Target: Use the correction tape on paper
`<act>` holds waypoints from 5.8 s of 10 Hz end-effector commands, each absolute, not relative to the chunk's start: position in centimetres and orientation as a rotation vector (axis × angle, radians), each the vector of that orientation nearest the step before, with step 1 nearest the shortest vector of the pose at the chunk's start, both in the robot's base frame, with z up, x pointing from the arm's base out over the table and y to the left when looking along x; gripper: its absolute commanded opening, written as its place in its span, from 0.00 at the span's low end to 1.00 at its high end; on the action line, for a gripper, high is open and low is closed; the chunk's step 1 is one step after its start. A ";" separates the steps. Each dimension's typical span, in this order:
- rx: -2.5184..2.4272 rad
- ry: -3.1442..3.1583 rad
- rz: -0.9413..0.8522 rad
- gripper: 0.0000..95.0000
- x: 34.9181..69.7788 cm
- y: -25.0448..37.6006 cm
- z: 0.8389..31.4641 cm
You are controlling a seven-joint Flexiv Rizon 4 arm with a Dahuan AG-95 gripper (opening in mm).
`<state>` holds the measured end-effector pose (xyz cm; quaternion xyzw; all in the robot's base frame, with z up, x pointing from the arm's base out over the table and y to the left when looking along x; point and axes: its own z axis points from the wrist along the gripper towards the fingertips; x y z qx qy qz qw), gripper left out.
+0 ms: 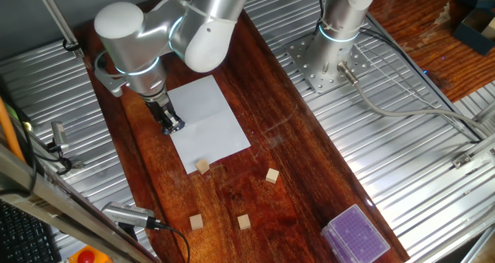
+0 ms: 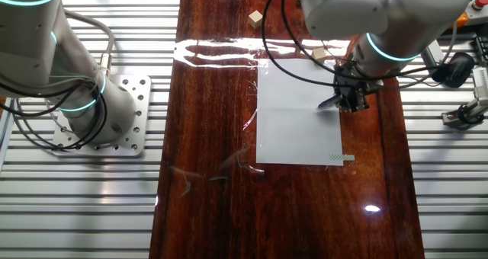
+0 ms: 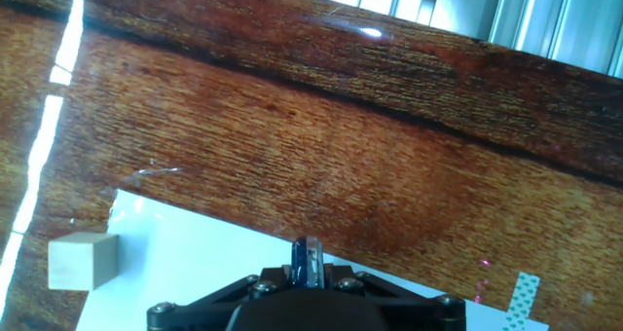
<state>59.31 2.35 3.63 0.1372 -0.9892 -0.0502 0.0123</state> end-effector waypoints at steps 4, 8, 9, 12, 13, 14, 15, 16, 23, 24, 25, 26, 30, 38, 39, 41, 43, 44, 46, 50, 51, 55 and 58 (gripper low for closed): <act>0.416 -3.091 -0.149 0.00 59.3 2.9 3.5; 0.422 -3.101 -0.140 0.00 58.9 2.9 3.3; 0.424 -3.103 -0.138 0.00 58.9 2.9 3.2; 0.440 -3.124 -0.127 0.00 58.9 2.8 3.1; 0.443 -3.129 -0.122 0.00 58.9 2.8 3.0; 0.443 -3.130 -0.121 0.00 58.9 2.8 3.1; 0.443 -3.133 -0.120 0.00 58.9 2.8 3.1; 0.447 -3.141 -0.119 0.00 58.9 2.7 3.1; 0.479 -3.166 -0.126 0.00 58.4 2.2 3.7; 0.480 -3.168 -0.131 0.00 58.4 2.2 3.7; 0.480 -3.169 -0.134 0.00 58.4 2.2 3.7; 0.477 -3.169 -0.136 0.00 58.4 2.2 3.7; 0.461 -3.171 -0.143 0.00 58.4 2.3 3.6; 0.432 -3.199 -0.131 0.00 58.5 2.5 3.1; 0.433 -3.206 -0.130 0.00 58.5 2.5 3.1; 0.441 -3.223 -0.128 0.00 58.5 2.5 3.1; 0.449 -3.232 -0.127 0.00 58.5 2.5 3.1; 0.451 -3.235 -0.129 0.00 58.5 2.5 3.1; 0.458 -3.238 -0.129 0.00 58.7 2.5 3.2; 0.476 -3.259 -0.139 0.00 59.4 2.6 3.3; 0.479 -3.261 -0.145 0.00 59.6 2.6 3.4; 0.481 -3.277 -0.145 0.00 60.4 3.0 3.3; 0.483 -3.245 -0.135 0.00 60.6 3.0 3.7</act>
